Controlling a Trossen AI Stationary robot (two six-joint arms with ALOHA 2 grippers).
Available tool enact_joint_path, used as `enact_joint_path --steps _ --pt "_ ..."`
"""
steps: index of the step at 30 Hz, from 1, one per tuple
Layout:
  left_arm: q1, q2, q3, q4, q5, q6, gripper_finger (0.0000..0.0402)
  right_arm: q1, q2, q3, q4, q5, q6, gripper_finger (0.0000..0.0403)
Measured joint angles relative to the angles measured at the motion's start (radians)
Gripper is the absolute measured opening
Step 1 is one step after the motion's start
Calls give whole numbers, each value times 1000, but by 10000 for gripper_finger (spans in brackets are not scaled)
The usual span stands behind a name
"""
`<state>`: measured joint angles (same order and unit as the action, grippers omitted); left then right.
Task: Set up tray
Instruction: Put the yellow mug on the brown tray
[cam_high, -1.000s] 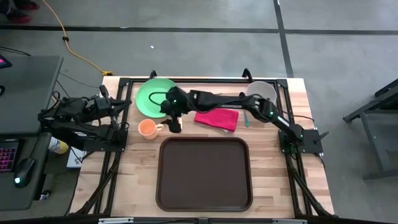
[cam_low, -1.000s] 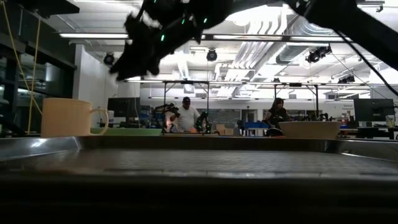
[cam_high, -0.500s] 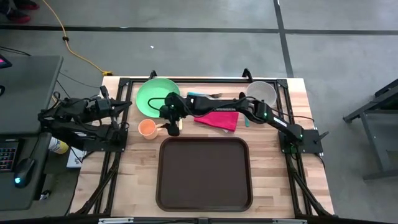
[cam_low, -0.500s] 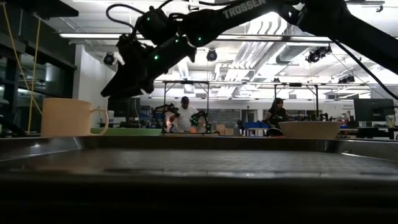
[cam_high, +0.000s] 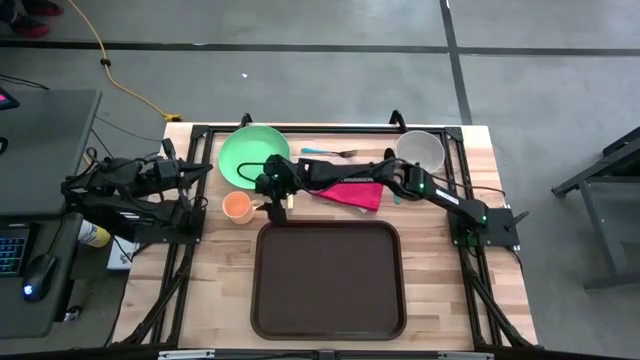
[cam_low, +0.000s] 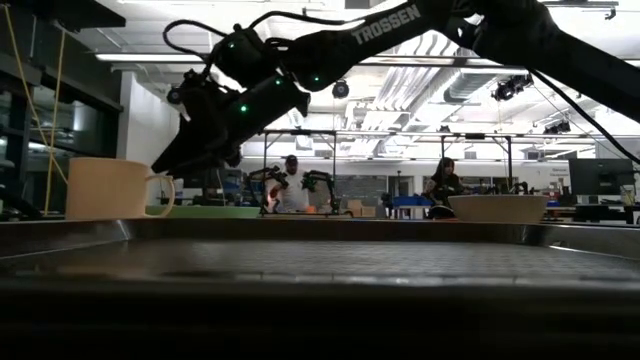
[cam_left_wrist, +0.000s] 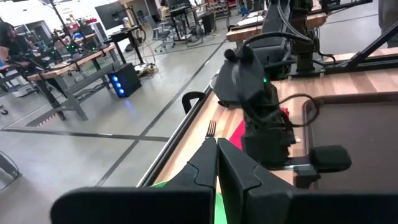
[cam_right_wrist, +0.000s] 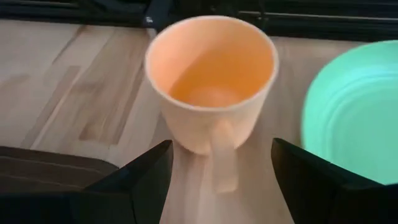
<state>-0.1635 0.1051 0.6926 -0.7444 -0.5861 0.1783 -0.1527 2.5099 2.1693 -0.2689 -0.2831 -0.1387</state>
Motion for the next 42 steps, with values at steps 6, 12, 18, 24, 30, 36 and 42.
enact_joint_path --steps 6,12,18,24,30,36,42 --pt "0 0 0 -7 0 0 44 10 22 0 15 10 4 249" --pt "0 0 0 -17 0 0 44 11 31 0 11 24 9 248" --pt "0 0 0 -23 0 -1 44 11 31 0 31 51 8 224" --pt "0 0 0 -28 0 -1 44 11 31 0 26 51 8 188" --pt "0 0 0 -42 0 -2 44 14 31 0 21 52 1 153" --pt "0 0 0 -44 0 -2 44 14 31 0 21 52 0 119" --pt "0 0 0 -44 1 -1 44 14 31 0 21 65 0 89"
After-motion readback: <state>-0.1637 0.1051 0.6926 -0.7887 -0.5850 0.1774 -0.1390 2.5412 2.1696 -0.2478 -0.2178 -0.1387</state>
